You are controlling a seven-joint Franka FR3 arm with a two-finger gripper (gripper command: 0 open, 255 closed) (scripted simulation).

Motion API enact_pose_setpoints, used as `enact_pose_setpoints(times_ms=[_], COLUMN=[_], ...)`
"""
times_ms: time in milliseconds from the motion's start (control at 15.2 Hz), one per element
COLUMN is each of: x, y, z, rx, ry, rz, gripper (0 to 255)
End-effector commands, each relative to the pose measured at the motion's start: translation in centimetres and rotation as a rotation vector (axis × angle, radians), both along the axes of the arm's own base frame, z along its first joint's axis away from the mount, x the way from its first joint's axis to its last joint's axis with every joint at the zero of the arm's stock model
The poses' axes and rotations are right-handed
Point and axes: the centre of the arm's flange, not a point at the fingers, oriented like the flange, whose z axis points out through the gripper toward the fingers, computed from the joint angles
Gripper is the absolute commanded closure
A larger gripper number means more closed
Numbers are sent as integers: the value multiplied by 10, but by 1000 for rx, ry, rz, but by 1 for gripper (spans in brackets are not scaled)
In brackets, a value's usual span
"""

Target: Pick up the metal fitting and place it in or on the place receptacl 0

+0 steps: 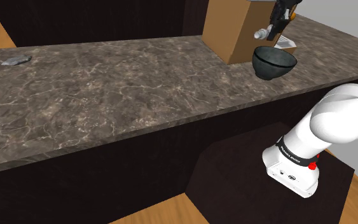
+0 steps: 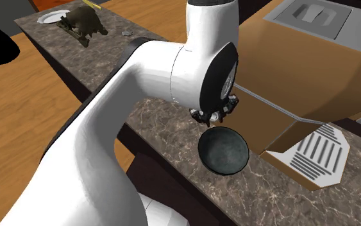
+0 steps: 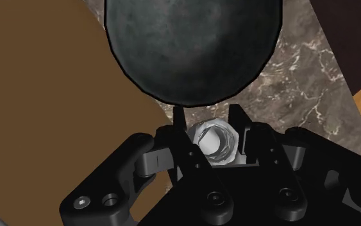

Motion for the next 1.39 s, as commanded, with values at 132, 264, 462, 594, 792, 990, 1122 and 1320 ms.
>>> enact_pose_setpoints(times_ms=[132, 264, 462, 594, 792, 990, 1122, 1320], x=[-30, -44, -57, -57, -57, -57, -57, -57], y=[-46, -68, -88, -88, -88, -88, -88, -88], z=[-1, -1, -12, -22, -38, -54, -65, -68], rx=[0, 0, 0, 0, 0, 0, 0, 0], ry=[0, 0, 0, 0, 0, 0, 0, 0], rz=[2, 2, 2, 2, 2, 2, 2, 2], gripper=[255, 255, 255, 255, 255, 255, 255, 255])
